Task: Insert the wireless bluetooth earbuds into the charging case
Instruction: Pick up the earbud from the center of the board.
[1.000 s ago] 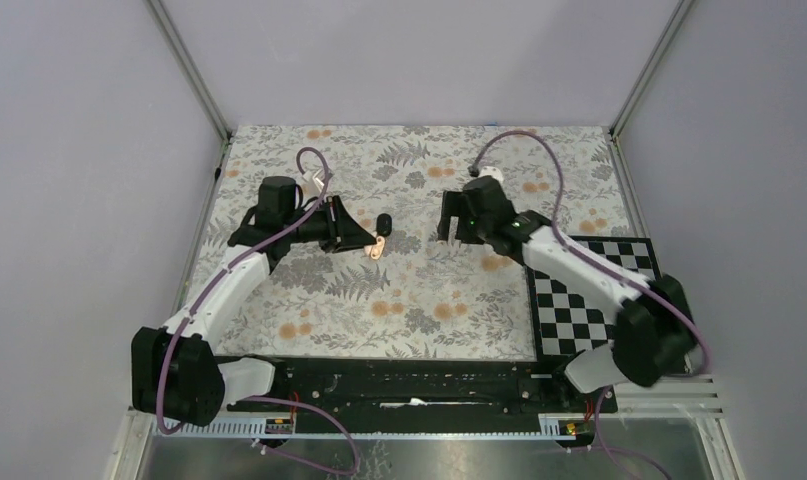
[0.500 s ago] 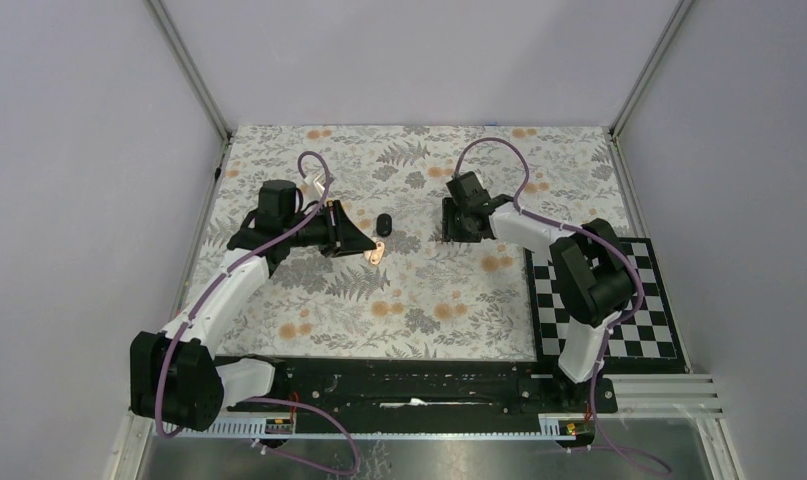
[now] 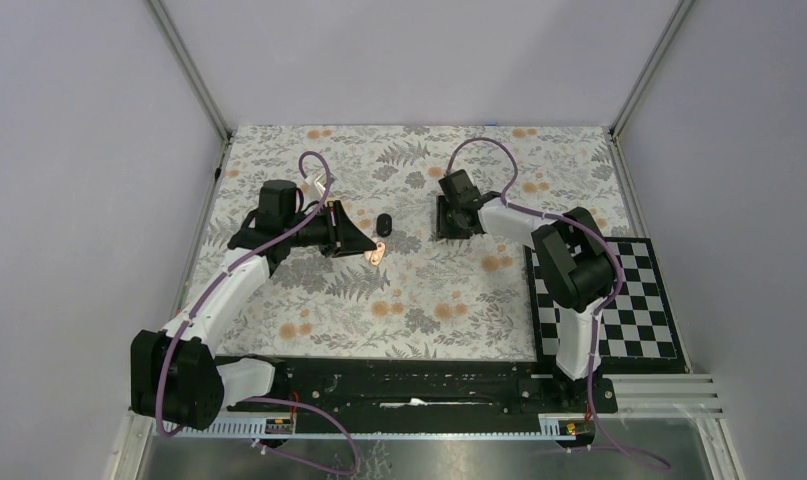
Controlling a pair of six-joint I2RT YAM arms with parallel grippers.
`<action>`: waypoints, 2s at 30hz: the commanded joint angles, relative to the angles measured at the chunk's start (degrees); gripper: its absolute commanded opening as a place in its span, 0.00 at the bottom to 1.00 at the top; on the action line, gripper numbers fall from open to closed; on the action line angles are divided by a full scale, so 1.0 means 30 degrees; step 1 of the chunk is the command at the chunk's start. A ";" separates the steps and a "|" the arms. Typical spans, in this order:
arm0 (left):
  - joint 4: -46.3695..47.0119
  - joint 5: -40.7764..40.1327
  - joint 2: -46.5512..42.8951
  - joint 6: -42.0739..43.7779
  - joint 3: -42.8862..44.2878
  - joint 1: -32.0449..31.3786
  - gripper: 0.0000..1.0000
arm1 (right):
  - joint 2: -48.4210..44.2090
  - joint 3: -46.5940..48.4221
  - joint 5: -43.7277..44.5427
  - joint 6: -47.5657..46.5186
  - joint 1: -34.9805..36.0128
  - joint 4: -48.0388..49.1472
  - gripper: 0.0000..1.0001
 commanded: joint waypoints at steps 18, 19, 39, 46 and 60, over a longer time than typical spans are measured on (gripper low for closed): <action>0.0538 0.0521 -0.0351 0.0230 -0.0048 0.0047 0.00 | 0.0633 0.0961 0.0045 -0.0691 -0.0085 -0.0227 0.29; 0.0524 0.0489 -0.0373 0.0230 -0.0048 0.0047 0.00 | 0.0566 0.0936 0.0052 -0.0717 -0.0075 -0.0218 0.29; 0.1208 0.0549 -0.0043 -0.0218 -0.0456 0.0018 0.00 | -0.3589 0.0172 0.0117 -0.1927 0.0190 -0.1574 0.13; 0.1357 0.0701 0.0120 -0.0152 -0.0157 0.0020 0.00 | -0.6550 -0.0390 0.1892 -0.2698 0.1763 -0.2669 0.13; 0.2267 0.0775 0.0624 -0.0750 -0.0008 -0.0138 0.00 | -1.1046 -0.1132 0.3634 -0.2798 0.5746 -0.3874 0.12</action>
